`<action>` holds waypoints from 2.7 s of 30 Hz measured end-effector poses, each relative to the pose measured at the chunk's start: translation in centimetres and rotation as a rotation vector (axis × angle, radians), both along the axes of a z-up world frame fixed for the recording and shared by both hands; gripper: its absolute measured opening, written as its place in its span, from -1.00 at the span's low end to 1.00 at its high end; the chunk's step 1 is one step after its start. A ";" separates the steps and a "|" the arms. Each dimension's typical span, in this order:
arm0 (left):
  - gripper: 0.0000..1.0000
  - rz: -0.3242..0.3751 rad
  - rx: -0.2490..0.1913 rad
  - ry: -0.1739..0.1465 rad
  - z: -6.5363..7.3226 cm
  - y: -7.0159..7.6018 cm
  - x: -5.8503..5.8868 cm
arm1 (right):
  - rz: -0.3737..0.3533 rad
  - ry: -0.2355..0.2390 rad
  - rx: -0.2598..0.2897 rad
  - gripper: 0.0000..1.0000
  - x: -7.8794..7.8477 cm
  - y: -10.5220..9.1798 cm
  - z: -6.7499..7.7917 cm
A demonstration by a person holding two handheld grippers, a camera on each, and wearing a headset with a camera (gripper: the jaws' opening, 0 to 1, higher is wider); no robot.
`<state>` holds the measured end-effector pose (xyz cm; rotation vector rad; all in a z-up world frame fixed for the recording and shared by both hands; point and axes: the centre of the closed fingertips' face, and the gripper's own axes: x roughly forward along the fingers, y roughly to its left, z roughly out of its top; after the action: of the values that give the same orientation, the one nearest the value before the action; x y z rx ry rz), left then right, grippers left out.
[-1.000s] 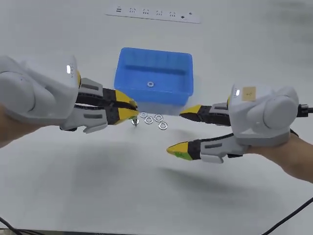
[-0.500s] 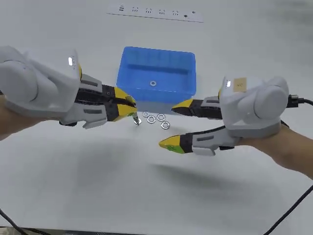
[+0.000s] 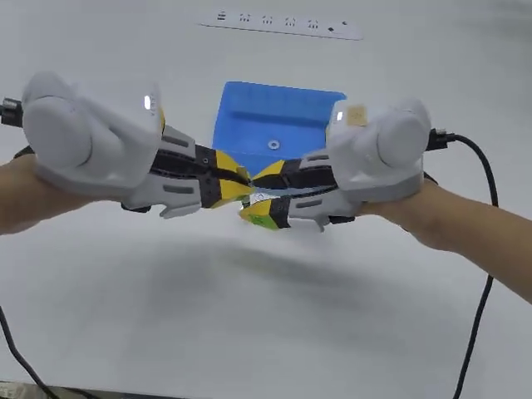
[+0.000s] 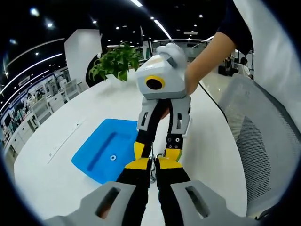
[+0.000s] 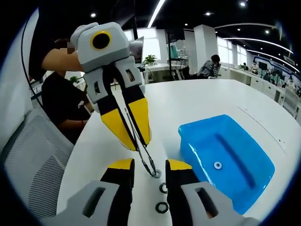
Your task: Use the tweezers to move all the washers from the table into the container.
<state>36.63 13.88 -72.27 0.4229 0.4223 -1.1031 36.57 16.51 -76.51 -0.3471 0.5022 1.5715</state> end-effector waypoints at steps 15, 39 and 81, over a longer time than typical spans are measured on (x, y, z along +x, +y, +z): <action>-0.84 -0.016 0.010 0.002 -0.1 -0.2 0.1 | 0.122 -0.149 -0.055 -0.78 -0.6 0.3 -0.3; -0.25 0.146 -0.101 -0.030 3.0 0.7 -1.1 | 0.077 -0.160 -0.021 -0.81 -0.8 0.4 1.4; 0.99 0.482 -0.288 0.012 3.3 5.1 -4.9 | -0.130 -0.179 0.002 -0.80 9.4 -1.8 3.6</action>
<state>31.68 19.02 -68.94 0.0514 0.3455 -0.6821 46.01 14.71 -72.88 -0.4406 0.3766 1.4002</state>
